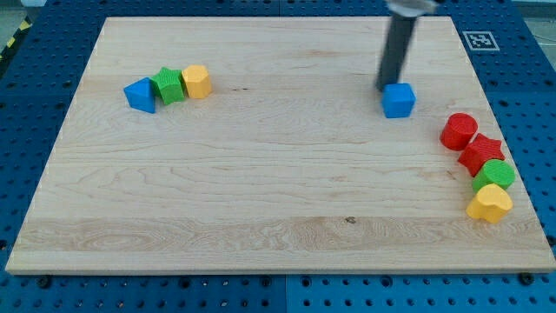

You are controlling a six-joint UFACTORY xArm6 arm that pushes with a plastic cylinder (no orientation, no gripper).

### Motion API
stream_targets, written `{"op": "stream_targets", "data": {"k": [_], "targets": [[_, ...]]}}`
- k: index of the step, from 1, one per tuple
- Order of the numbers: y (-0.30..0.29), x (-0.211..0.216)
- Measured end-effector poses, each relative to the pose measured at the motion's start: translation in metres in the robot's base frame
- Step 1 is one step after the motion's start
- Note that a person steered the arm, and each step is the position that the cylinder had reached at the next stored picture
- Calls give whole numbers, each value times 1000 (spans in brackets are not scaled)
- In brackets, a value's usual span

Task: Move the blue cube above to the red circle

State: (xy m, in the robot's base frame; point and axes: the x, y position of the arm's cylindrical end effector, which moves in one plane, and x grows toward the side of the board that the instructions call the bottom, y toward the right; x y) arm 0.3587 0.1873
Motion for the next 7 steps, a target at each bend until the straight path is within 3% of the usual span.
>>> {"op": "stream_targets", "data": {"k": [1, 3, 6, 7], "targets": [[32, 0], [-68, -5], [19, 54], [-26, 54]]}}
